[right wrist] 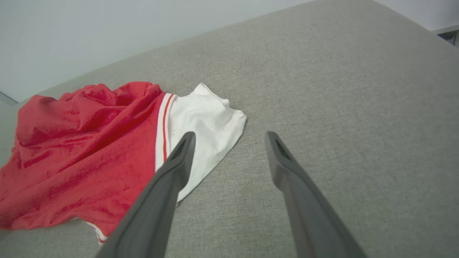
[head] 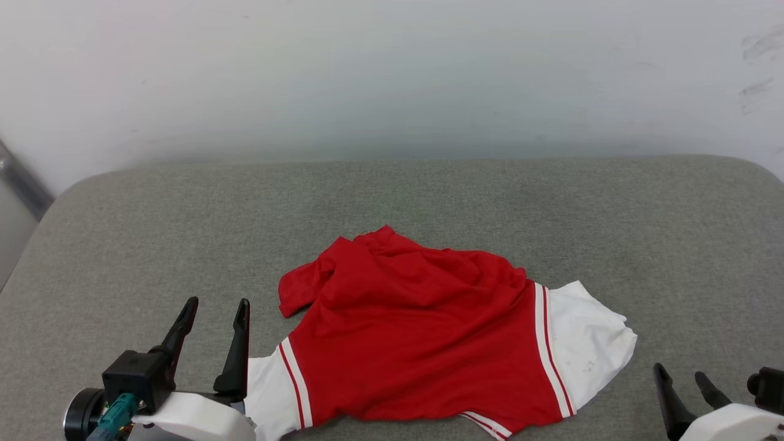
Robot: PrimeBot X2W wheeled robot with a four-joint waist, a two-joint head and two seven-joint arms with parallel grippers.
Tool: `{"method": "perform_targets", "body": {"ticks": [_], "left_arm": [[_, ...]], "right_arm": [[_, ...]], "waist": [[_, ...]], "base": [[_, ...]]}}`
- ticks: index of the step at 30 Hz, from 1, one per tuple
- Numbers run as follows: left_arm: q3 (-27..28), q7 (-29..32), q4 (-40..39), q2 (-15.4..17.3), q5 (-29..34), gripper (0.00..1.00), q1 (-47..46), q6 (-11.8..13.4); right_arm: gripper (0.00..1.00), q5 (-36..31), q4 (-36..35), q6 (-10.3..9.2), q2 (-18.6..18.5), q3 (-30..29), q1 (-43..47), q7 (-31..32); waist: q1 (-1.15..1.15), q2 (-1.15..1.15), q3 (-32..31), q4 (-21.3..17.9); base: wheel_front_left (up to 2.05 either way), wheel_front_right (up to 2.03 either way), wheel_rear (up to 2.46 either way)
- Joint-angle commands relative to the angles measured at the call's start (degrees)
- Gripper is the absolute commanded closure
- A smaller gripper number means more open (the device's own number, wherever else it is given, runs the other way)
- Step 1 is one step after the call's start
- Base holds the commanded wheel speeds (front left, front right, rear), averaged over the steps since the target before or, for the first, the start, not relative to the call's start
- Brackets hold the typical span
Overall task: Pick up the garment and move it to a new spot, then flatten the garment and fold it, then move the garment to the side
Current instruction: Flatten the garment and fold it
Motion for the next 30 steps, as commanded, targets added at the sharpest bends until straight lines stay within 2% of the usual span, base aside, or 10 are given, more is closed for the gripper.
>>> {"method": "perform_targets", "body": {"ticks": [1, 6, 15, 20, 25, 26, 27, 28, 30], "left_arm": [[0.28, -0.41, -0.38, -0.13, 0.43, 0.0, -0.48, 0.26], [0.27, -1.11, -2.05, -1.57, 2.14, 0.0, -1.46, 0.14], [0.93, -1.6, -0.99, -3.8, 2.75, 0.0, -5.16, -2.59], [1.45, -1.72, 0.72, -4.12, 2.99, 0.0, -6.31, -3.89], [2.13, -1.81, 2.44, -4.6, 2.67, 0.0, -6.75, -5.09], [2.2, -1.82, 2.93, -4.57, 2.6, 0.0, -6.59, -5.35], [2.38, -1.83, 3.26, -4.71, 2.42, 0.0, -6.45, -5.62], [2.36, -1.84, 3.8, -4.72, 2.16, 0.0, -6.1, -5.63], [2.36, -1.1, 4.91, -4.63, 1.18, 0.0, -5.19, -6.0]], "right_arm": [[0.0, -0.09, 0.46, -0.02, -0.27, -0.32, -1.46, 1.11], [0.0, 0.84, 5.93, -0.02, -3.61, -1.88, -6.97, 11.73], [0.0, 1.9, 12.82, -0.02, -9.88, 3.12, -19.64, 28.6], [0.0, 0.8, 17.0, -0.03, -10.64, 4.38, -22.89, 32.88], [0.0, 0.36, 22.88, -0.03, -8.2, 5.65, -21.37, 37.79], [0.2, 0.72, 23.78, -0.03, -7.7, 6.15, -20.97, 38.95], [0.62, 1.0, 24.27, -0.02, -7.43, 6.74, -20.57, 39.7], [0.98, 1.69, 24.34, -0.01, -7.13, 7.05, -20.42, 39.86], [1.0, 2.08, 23.72, 0.0, -7.4, 7.7, -20.63, 39.33]], "waist": [[0.0, 0.0, 0.15, 0.18], [0.0, 0.0, 1.67, 1.99], [0.0, 0.0, 8.76, 5.65], [0.0, 0.0, 11.3, 6.38], [0.0, 0.0, 12.24, 6.52], [0.0, 0.0, 12.22, 6.4], [0.0, 0.0, 12.09, 6.24], [0.0, 0.0, 11.86, 6.04], [0.0, 0.0, 11.08, 5.49]], "base": [[0.0, 0.0, 0.0], [0.0, 0.0, 0.0], [0.0, 0.0, 0.0], [0.0, 0.0, 0.0], [0.0, 0.0, 0.0], [0.0, 0.0, 0.0], [0.0, 0.0, 0.0], [0.0, 0.0, 0.0], [0.0, 0.0, 0.0]]}}
